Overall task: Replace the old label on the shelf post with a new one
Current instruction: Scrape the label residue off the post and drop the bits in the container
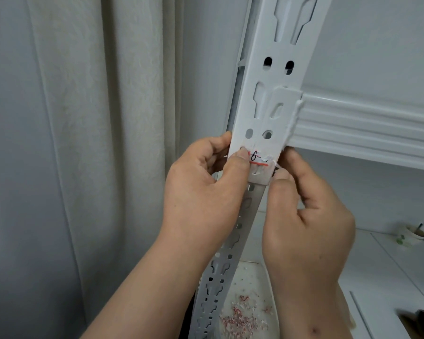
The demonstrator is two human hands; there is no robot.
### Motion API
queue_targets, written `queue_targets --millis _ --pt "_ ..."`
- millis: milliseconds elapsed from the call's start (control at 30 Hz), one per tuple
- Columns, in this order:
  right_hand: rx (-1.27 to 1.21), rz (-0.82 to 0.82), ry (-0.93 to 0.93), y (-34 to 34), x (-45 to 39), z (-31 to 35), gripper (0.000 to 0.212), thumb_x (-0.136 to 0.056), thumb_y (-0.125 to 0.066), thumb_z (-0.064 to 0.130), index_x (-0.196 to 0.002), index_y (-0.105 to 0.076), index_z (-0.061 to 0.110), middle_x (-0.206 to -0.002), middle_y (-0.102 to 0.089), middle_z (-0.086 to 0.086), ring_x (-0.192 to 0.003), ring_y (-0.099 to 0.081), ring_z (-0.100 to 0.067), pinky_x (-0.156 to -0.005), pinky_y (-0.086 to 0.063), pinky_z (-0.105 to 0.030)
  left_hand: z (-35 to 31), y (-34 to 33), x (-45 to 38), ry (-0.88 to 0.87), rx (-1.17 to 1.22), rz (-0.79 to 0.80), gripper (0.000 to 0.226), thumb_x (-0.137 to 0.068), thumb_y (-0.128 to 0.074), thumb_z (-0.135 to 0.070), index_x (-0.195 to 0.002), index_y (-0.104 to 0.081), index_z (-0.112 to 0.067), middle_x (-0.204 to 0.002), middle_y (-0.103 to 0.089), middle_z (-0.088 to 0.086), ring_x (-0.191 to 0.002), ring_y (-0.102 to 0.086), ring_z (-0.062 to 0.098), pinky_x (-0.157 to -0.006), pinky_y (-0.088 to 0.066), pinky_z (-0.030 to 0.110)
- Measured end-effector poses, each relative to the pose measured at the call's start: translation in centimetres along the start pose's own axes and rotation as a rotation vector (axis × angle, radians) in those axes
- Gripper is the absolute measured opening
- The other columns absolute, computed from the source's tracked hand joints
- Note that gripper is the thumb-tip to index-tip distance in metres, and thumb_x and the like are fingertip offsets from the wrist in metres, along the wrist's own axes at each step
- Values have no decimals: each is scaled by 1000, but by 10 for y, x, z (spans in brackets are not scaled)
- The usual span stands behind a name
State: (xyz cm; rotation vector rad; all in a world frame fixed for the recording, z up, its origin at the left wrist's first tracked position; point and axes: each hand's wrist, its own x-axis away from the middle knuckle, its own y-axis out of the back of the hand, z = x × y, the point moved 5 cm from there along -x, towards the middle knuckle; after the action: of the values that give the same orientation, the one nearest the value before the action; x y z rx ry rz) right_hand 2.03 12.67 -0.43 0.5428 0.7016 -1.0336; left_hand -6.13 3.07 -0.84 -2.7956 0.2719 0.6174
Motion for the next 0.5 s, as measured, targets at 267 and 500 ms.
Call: queue_targets --millis 267,500 --pt "111 -129 323 3 0 12 21 -83 -68 15 -102 -59 19 -94 -48 22 -78 -60 -13 -80 -49 -46 0 0 -1 -13 2 13 20 -88 -67 -21 -108 -71 -19 -97 -77 -8 -92 -71 2 -77 -54 13" --pt "161 -104 392 1 -4 13 7 -84 -69 12 -91 -70 11 -91 -50 7 -78 -61 -18 -74 -50 -51 2 0 -1 -29 20 26 18 -88 -67 -20 -105 -72 -21 -95 -78 -11 -93 -71 0 -78 -53 13"
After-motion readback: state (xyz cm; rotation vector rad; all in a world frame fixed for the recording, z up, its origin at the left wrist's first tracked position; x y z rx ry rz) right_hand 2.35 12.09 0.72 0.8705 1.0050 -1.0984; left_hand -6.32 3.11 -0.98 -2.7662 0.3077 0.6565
